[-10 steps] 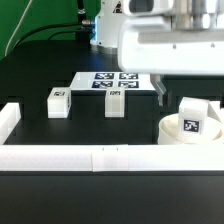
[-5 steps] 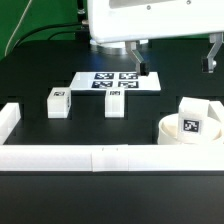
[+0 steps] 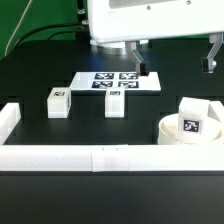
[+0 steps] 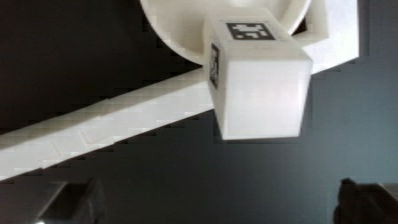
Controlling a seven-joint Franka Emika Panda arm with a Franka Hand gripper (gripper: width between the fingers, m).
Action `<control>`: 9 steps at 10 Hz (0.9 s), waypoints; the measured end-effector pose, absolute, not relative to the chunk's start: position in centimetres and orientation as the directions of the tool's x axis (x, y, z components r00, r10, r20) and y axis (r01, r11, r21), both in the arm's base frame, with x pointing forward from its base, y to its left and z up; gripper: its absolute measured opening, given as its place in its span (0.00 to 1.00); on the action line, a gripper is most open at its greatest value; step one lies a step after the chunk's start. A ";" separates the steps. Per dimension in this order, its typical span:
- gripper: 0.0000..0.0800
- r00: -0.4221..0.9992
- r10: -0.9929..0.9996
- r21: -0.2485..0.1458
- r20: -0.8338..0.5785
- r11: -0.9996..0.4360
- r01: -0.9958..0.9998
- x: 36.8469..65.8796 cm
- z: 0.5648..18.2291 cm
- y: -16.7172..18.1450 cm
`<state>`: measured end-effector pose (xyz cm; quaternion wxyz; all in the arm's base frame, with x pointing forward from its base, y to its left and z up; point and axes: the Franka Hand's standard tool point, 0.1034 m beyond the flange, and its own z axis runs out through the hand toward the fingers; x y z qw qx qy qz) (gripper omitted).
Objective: Assemble stool
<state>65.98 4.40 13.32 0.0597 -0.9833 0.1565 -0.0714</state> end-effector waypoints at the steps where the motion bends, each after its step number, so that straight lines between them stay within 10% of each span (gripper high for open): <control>1: 0.81 0.946 -0.301 -0.137 0.123 -0.949 -0.284 65.9 13.3 4.1; 9: 0.81 0.998 -0.037 -0.085 0.059 -0.996 -0.031 63.2 11.4 -1.2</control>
Offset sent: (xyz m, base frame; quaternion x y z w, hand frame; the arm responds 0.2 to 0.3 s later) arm -0.0334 -0.0542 -0.0166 -0.0248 -0.0541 -0.1165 0.9914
